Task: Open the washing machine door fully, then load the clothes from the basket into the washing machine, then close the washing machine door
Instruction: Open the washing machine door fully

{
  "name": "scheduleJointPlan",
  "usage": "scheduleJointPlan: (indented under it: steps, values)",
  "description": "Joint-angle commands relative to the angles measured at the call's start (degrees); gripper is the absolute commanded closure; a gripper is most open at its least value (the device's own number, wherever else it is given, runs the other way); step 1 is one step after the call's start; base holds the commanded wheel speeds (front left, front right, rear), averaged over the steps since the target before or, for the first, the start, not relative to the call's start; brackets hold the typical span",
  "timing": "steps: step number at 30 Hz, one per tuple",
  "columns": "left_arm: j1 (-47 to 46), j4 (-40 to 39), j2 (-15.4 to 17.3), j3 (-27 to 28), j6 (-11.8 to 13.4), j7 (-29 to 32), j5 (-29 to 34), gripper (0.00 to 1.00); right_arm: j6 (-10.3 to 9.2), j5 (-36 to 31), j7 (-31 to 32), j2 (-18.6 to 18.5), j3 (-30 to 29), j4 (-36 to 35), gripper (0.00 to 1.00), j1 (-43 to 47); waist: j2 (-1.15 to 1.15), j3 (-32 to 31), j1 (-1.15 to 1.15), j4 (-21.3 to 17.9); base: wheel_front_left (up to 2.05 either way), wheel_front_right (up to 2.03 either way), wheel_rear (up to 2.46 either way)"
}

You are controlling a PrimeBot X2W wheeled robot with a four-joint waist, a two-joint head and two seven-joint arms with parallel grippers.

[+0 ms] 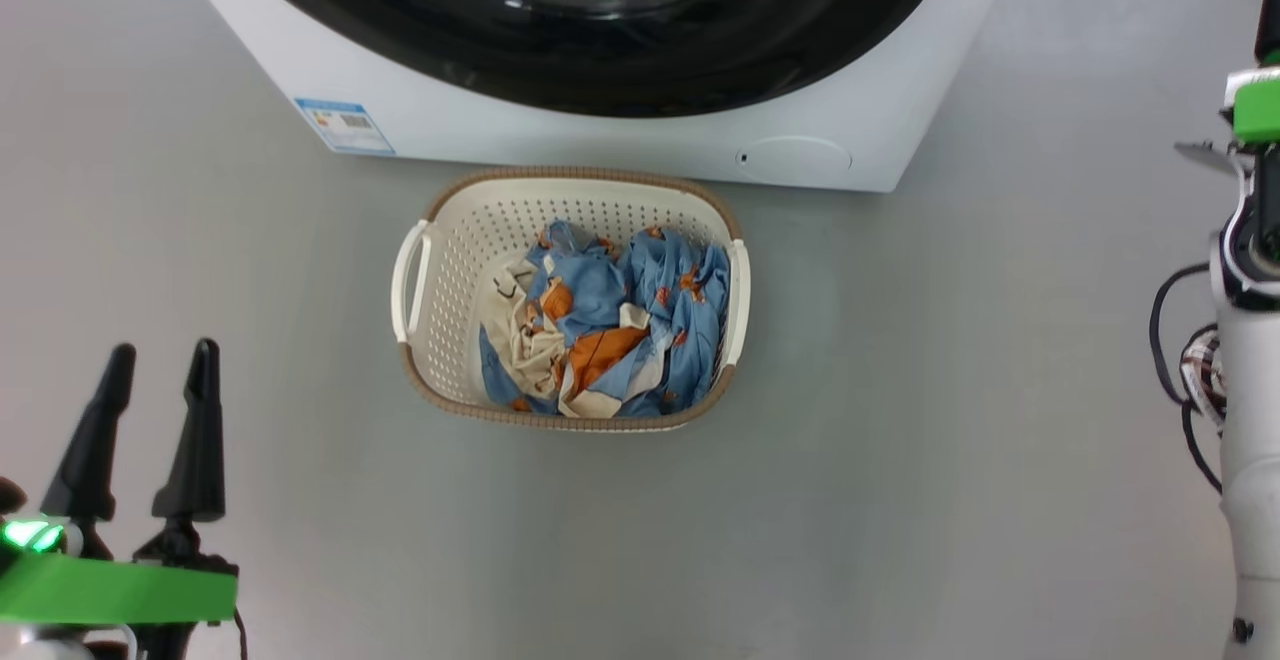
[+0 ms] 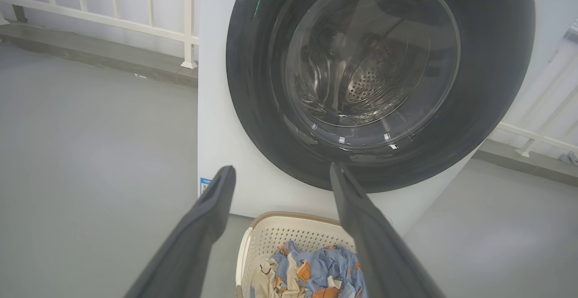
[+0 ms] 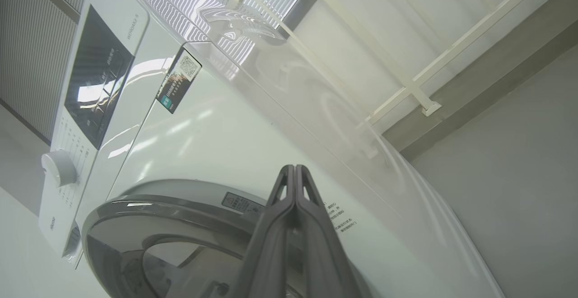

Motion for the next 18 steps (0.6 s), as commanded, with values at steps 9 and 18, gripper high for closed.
scheduleJointPlan:
  steps: [9, 18]
  values:
    - [-3.7, -2.1, 3.4, 3.0, -0.3, -0.4, -1.4, 0.00, 0.33, 4.2, 5.7, 1.6, 0.1, 1.6, 1.00, -8.6, 0.00, 4.5, 0.00, 1.2, 0.00, 0.00, 0.00]
    - [-4.8, -1.7, 3.5, 2.4, -0.3, -0.4, -2.1, 0.00, 0.33, 14.0, 15.3, 2.9, -3.2, 4.2, 1.00, -14.7, 0.00, 6.6, 0.00, 2.6, 0.00, 0.00, 0.00]
